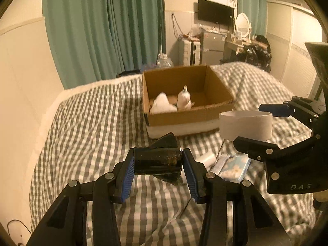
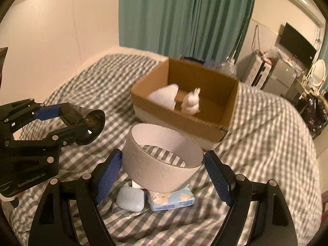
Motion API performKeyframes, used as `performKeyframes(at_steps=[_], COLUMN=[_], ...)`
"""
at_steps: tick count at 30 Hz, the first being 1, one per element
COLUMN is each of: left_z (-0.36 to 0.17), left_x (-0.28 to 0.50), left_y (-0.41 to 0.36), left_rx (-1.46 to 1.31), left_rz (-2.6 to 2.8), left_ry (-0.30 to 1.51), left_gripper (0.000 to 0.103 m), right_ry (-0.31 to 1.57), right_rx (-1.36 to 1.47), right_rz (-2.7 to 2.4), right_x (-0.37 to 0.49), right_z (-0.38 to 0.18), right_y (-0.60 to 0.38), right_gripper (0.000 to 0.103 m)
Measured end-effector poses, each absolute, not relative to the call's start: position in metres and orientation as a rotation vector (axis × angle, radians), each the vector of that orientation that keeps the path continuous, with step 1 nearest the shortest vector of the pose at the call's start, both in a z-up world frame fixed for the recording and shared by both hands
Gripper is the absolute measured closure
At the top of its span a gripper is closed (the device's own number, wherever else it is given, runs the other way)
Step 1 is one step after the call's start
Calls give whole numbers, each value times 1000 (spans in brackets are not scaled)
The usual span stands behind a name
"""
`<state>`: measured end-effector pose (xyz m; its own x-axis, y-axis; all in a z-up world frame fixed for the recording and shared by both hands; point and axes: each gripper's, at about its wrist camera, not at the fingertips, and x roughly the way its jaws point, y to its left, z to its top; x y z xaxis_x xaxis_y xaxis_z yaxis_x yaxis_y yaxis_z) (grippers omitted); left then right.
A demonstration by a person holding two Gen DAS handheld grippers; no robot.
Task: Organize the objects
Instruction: 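Lower the black cylinder and tape roll into the box and release both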
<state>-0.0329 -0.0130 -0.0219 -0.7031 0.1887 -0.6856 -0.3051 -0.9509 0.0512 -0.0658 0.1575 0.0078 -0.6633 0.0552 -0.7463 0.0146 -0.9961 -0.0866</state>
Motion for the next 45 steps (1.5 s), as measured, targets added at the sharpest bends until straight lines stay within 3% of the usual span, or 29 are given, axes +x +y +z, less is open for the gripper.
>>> performKeyframes(at_steps=[15,23,30,45], left_z=[39,12,-32,-75], left_x=[-129,-212,-265,-284], left_y=[23,43,63,80], left_rx=[-896,-981,-1058,-1150], left_rz=[2669,2599,2577,2539], left_ry=[260,201,296,333], left_gripper=[57,57,57,54], right_ry=[-130,-115,-97,-182], right_rx=[-1081,-1099,-1165,-1229], right_rz=[2835,2801,2771,2760], right_x=[-124,-200,-252,-261], right_z=[75,51,2,-31], right_y=[205,240,273,266], right_gripper=[21,21,21,18])
